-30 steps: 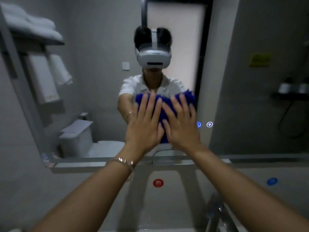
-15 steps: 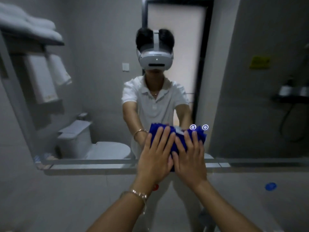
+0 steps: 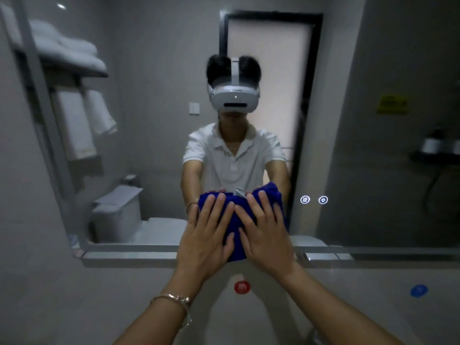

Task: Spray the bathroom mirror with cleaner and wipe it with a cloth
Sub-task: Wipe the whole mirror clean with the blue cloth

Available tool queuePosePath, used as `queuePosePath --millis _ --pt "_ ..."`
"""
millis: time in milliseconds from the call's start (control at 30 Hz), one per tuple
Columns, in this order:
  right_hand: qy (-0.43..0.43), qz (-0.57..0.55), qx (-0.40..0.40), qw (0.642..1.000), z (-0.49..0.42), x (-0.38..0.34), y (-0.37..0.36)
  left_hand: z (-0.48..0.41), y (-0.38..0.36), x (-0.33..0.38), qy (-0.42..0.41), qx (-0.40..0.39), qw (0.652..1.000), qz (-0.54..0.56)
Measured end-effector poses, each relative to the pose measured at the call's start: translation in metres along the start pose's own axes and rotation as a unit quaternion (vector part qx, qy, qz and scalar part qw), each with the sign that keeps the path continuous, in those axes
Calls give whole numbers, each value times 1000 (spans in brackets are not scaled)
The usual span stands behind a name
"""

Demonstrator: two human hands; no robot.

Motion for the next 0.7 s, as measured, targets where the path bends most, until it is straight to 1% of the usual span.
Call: queuePosePath --millis 100,200,300,433,533,700 --pt "20 -10 17 1000 -44 -39 5 1 28 -44 44 10 999 -22" --pt "38 -8 7 999 -71 -91 0 19 47 -90 89 -1 995 -48" --pt "58 -4 -12 998 -86 -142 -8 43 60 -132 134 -8 989 -65" --pt "84 4 -12 996 -96 -196 -18 71 70 -171 193 -11 978 -78" --pt "102 15 -12 995 -97 -222 -26 89 66 -192 215 -9 974 -66" --pt "133 51 -5 990 -90 -247 -39 113 51 -210 224 -10 974 -42"
Point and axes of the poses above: each hand's wrist, its own z-axis away from the middle knuckle, its own y-axis out of the back of the hand, x = y × z, the point moved 7 cm from there along -z, towards the middle knuckle, and after that the axes turned 12 degrees about z, right-handed, at the moved point
